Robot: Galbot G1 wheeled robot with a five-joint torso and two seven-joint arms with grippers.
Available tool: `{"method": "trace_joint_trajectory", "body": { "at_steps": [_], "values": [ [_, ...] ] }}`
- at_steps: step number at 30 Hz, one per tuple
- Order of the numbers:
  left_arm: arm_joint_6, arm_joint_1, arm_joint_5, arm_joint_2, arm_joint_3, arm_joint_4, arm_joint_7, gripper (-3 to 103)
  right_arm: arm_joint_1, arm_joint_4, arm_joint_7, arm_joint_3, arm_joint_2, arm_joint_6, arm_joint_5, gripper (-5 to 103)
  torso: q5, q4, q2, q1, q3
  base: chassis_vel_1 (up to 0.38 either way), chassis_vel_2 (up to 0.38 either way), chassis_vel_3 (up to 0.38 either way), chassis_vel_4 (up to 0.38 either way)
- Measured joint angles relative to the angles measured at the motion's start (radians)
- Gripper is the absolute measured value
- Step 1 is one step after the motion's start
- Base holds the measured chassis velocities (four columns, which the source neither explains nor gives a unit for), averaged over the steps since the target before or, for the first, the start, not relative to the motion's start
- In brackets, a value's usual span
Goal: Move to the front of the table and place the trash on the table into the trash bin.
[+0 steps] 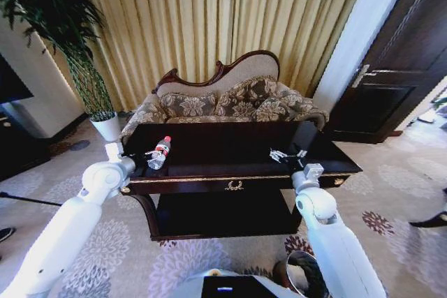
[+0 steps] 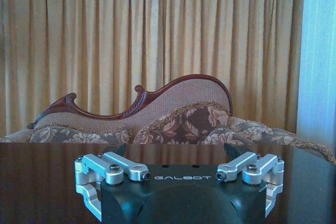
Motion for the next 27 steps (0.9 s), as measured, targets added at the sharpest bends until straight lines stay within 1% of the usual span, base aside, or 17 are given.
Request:
{"method": "trace_joint_trajectory", "body": {
  "at_steps": [7,16,27],
  "values": [
    [0.0,0.006,-0.003,-0.004,0.015,-0.023,-0.002,100,0.002,-0.005,0.0,-0.01,0.005,0.002,-0.007,100,0.0001,0.0,0.0,0.0,0.0,0.0,0.0,0.0,0.0],
    [0.0,0.024,-0.003,-0.022,0.039,-0.034,-0.028,100,0.006,-0.018,0.0,-0.014,0.002,0.007,-0.008,100,0.0,0.0,0.0,0.0,0.0,0.0,0.0,0.0,0.0],
    [0.0,0.018,-0.007,-0.023,0.059,-0.04,-0.046,100,0.008,-0.037,0.0,-0.015,0.01,0.021,-0.012,100,0.0001,0.0,0.0,0.0,0.0,0.0,0.0,0.0,0.0]
  ]
}}
